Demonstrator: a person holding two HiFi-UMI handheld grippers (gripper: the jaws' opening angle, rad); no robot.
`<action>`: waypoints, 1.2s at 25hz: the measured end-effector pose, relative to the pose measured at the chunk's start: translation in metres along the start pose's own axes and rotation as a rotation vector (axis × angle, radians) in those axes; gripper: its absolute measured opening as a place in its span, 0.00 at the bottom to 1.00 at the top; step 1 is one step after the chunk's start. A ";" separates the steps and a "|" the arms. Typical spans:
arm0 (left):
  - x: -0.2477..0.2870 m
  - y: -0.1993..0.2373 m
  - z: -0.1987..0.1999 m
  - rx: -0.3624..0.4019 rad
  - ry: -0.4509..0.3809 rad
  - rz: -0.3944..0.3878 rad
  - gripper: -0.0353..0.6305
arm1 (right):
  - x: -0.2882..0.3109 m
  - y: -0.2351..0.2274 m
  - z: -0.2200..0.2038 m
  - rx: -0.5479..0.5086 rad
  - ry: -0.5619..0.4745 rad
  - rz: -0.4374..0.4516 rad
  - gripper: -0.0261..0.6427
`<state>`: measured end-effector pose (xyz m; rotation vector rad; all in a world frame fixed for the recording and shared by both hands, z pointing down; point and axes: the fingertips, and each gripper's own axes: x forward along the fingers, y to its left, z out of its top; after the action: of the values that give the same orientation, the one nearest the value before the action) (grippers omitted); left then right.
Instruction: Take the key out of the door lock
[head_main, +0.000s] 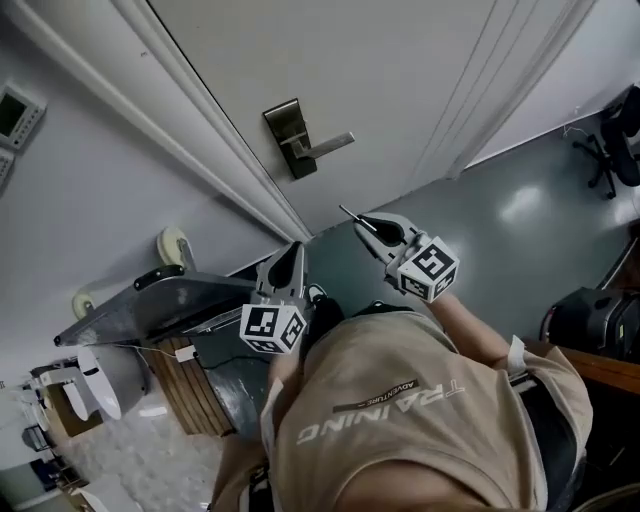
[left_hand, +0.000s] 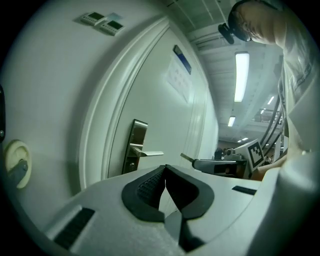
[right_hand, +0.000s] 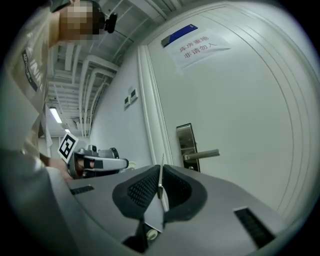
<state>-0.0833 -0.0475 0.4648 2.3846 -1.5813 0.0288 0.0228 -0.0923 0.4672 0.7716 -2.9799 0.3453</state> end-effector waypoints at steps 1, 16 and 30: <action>-0.003 -0.010 -0.002 0.004 -0.001 0.008 0.07 | -0.005 0.000 -0.006 -0.021 0.015 0.011 0.08; -0.067 -0.035 -0.042 0.003 0.090 0.167 0.07 | -0.012 0.039 -0.016 -0.071 -0.018 0.054 0.08; -0.067 0.003 -0.010 0.071 0.032 0.085 0.07 | 0.020 0.046 0.015 -0.116 -0.046 -0.036 0.08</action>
<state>-0.1118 0.0138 0.4637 2.3549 -1.6932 0.1417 -0.0162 -0.0661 0.4448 0.8310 -2.9916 0.1532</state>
